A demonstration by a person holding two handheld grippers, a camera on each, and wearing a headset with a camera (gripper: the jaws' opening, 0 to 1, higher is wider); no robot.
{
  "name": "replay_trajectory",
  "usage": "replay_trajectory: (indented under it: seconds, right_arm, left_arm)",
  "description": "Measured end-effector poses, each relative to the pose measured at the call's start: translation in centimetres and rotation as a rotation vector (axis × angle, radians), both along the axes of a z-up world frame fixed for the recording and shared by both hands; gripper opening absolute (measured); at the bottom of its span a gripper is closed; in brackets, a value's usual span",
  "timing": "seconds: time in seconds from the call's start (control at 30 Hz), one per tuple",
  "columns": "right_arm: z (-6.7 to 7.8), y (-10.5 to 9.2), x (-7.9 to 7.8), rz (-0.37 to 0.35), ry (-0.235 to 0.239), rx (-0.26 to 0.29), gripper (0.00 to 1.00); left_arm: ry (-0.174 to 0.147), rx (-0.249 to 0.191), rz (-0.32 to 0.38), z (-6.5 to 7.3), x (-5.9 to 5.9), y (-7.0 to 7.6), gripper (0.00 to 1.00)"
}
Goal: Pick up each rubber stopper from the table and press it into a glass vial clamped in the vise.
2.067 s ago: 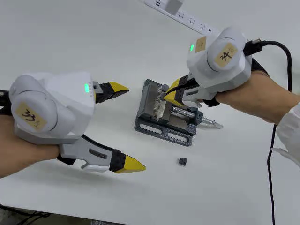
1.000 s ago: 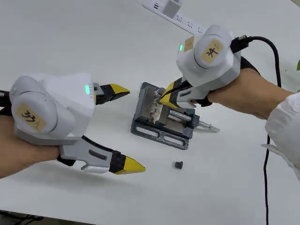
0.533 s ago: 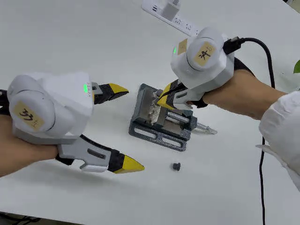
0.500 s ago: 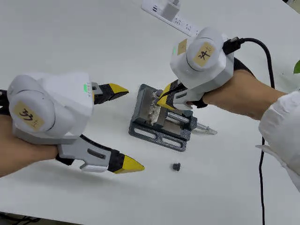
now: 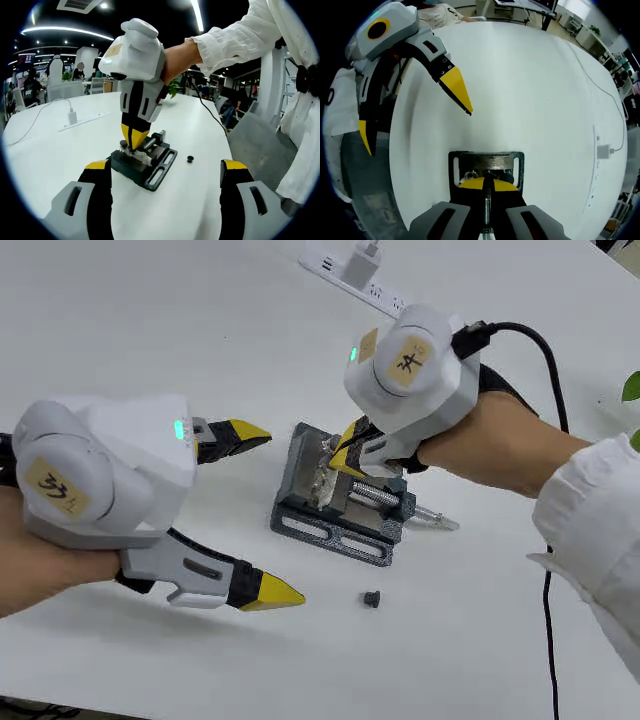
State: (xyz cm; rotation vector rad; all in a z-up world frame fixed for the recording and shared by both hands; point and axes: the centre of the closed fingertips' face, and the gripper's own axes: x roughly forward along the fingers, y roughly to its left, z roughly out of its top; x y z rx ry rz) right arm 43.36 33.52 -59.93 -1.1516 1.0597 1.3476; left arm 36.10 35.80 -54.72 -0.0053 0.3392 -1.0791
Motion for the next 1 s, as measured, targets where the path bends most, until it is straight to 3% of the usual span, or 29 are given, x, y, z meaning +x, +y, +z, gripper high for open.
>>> replay_trajectory:
  seconds: [0.1,0.23,0.3,0.37,0.43,1.0]
  right_arm:
    - [0.2,0.1,-0.4,0.013,-0.016,-0.011,0.0]
    - [0.5,0.1,-0.4,-0.006,-0.005,-0.004,0.0]
    - [0.7,0.2,-0.5,0.019,0.001,-0.005,0.0]
    - [0.8,0.2,-0.5,-0.049,0.03,0.011,0.0]
    - [0.9,0.0,-0.6,-0.011,0.029,0.028,0.0]
    - [0.7,-0.2,0.3,-0.095,0.023,0.154,0.0]
  left_arm:
    - [-0.003,0.003,-0.003,0.2,-0.2,-0.1,0.88]
    - [-0.004,0.014,-0.011,0.5,-0.7,-0.2,0.88]
    - [-0.004,0.021,-0.015,0.7,-0.9,-0.3,0.88]
    - [-0.006,0.031,-0.017,0.7,-1.0,-0.2,0.89]
    - [-0.006,0.037,-0.013,0.8,-1.0,0.1,0.89]
    - [-0.007,0.072,0.012,0.9,-1.5,1.3,0.89]
